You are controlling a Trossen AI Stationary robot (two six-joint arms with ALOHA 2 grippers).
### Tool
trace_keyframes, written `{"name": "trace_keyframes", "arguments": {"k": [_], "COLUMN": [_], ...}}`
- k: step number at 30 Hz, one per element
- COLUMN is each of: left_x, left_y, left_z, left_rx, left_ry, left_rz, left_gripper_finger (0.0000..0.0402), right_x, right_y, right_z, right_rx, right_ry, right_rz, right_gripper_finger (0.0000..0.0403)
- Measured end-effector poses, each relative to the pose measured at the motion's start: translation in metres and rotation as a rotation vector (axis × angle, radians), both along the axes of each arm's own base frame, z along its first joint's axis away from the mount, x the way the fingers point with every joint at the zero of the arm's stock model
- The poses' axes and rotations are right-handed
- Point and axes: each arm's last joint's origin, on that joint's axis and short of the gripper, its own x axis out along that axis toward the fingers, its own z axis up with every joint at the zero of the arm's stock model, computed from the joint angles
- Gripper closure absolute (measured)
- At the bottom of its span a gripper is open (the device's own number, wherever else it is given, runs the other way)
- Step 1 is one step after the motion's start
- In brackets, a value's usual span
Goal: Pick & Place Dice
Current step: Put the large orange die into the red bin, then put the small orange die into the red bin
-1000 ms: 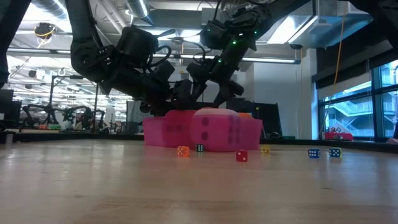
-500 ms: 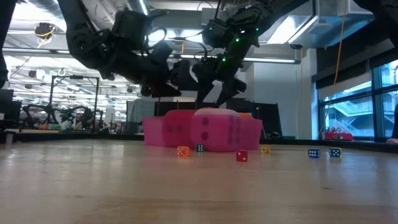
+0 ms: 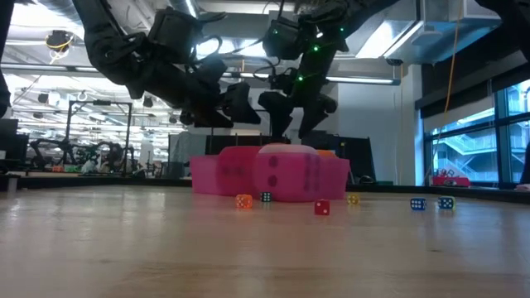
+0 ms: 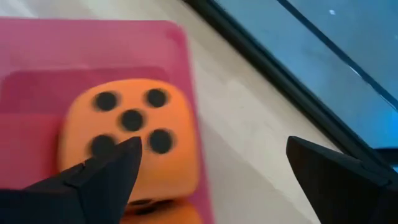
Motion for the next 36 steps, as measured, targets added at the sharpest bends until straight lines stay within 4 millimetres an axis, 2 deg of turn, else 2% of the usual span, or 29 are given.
{"name": "trace_keyframes", "arguments": {"k": [10,19,28,32,36], "left_x": [0.000,0.000,0.000,0.000,0.000], "left_y": [0.000,0.000,0.001,0.001,0.001], "left_z": [0.000,0.000,0.000,0.000,0.000], "left_rx": [-0.002,-0.002,-0.002,-0.017,-0.018], "left_ry": [-0.001,-0.001,-0.003,-0.017,-0.018], "left_rz": [0.000,0.001,0.006,0.009,0.009], "left_gripper_finger": [0.0002,0.0002,0.0002,0.0002,0.0002], "right_x": [-0.001,-0.013,-0.011,-0.018,-0.028], "right_y": [0.002,0.006,0.013,0.018,0.025], "right_z": [-0.002,-0.026,-0.025,-0.012,0.026], "right_rx": [0.020,0.043,0.026,0.005,-0.053], "right_ry": [0.008,0.050,0.062,0.070,-0.008], "right_rz": [-0.002,-0.053,-0.009,0.017,0.031], "right_gripper_finger": [0.0005,0.0005,0.0005,0.0005,0.0005]}}
